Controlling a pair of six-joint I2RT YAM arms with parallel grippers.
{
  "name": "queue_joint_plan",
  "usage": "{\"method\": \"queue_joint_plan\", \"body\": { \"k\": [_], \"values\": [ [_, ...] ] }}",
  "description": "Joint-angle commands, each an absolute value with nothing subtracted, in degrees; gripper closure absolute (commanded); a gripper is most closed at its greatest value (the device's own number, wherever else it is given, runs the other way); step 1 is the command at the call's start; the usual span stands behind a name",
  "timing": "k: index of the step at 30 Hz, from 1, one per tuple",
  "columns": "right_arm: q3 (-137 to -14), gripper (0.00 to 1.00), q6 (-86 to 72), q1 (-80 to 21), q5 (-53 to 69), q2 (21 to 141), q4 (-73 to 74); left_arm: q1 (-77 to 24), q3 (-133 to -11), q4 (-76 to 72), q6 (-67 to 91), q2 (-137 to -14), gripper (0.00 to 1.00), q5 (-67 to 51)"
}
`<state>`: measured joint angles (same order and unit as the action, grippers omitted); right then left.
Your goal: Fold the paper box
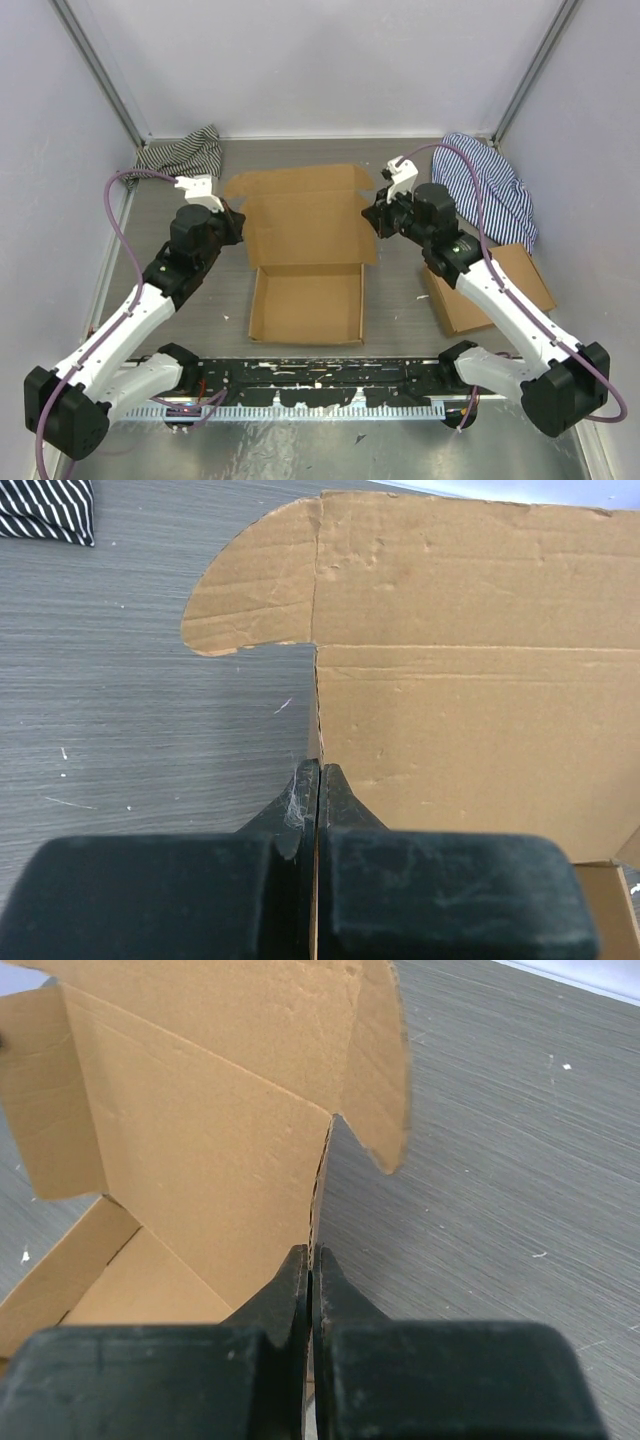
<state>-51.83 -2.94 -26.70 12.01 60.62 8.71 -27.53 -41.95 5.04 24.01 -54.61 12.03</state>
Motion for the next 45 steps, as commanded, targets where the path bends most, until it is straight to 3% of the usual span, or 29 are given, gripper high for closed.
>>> {"method": "queue_joint_plan", "body": {
  "k": [1, 9, 15, 23, 37, 45],
  "values": [
    [-55.8, 0.98, -2.8, -27.7, 6.1, 62.8, 5.7, -27.8, -44.2, 3.9, 23.3, -53.7, 1.0, 9.6],
    [-54.0, 0.98, -1.4, -27.7, 0.6, 66.2, -4.5, -27.8, -45.7, 2.2, 20.6, -52.5, 1.0, 12.0],
    [-45.7, 0.98, -2.5, -27.7, -0.4, 64.8, -21.4, -28.1, -47.5, -0.1, 18.8, -54.4, 1.0, 11.5],
    [-37.1, 0.97, -5.4, -30.8, -8.0, 64.4, -31.9, -30.4, -45.9, -1.7, 18.2, -54.7, 1.0, 11.7],
    [-32.5, 0.96, -1.5, -43.2, -28.6, 57.9, -31.8, -33.5, -41.7, 2.7, 19.7, -47.6, 1.0, 13.0],
    [-24.1, 0.94, -0.1, -47.0, -33.4, 55.4, -41.1, -34.6, -37.4, 3.3, 22.5, -44.6, 1.0, 12.7]
  ]
}}
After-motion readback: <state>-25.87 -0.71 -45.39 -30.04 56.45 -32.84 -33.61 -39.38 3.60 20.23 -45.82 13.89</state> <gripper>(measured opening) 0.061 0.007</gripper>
